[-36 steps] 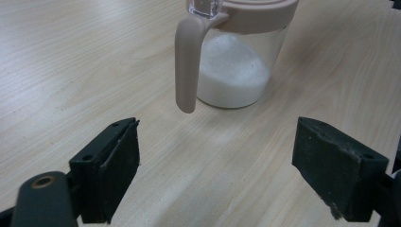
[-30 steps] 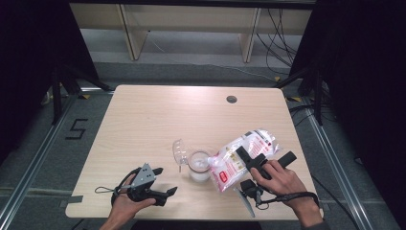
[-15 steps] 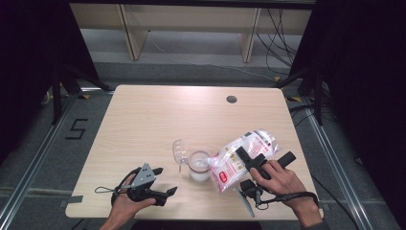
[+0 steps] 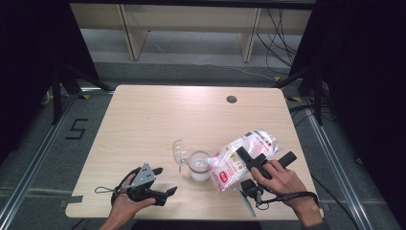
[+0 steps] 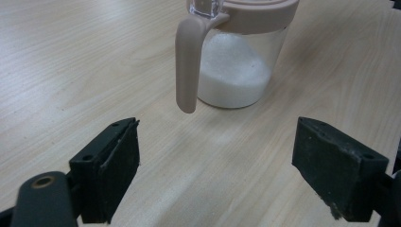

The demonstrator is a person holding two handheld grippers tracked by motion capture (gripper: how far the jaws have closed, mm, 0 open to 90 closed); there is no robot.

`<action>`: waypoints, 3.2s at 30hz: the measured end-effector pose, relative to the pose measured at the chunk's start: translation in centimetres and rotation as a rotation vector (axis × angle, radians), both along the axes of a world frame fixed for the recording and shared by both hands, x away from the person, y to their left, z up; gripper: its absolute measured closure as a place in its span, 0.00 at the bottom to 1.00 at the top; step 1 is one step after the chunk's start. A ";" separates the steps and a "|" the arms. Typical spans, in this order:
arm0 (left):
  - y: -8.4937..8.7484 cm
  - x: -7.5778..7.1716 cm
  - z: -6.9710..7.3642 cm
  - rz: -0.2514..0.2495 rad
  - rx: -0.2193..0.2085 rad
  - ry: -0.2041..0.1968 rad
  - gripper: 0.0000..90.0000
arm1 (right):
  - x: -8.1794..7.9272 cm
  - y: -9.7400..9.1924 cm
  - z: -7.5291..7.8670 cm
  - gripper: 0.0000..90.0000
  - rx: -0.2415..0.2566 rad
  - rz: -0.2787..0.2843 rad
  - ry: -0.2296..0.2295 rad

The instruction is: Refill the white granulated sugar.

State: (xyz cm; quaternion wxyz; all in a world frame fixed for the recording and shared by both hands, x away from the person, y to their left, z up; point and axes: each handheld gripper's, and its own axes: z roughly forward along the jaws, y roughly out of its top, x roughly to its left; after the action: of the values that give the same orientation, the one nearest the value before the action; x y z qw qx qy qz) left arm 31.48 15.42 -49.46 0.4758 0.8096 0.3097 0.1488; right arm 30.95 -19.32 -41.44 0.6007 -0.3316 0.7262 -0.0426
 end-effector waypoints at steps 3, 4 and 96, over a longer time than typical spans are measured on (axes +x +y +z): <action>0.0 0.1 0.0 -0.004 -0.006 -0.005 0.17 | 0.0 -0.1 0.0 0.85 0.003 0.000 0.002; 0.0 0.0 0.0 -0.006 -0.002 0.001 0.17 | 0.0 -0.1 -0.1 0.85 0.017 0.009 -0.004; -0.1 0.0 -0.1 0.009 -0.019 0.003 0.17 | 2.0 -3.6 -1.5 0.88 0.899 -0.036 0.588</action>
State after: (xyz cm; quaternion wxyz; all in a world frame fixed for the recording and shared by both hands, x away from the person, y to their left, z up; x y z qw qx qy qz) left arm 31.48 15.36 -49.53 0.4822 0.8041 0.3153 0.1466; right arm 32.94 -22.91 -42.91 0.4540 -0.0272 0.8159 0.3572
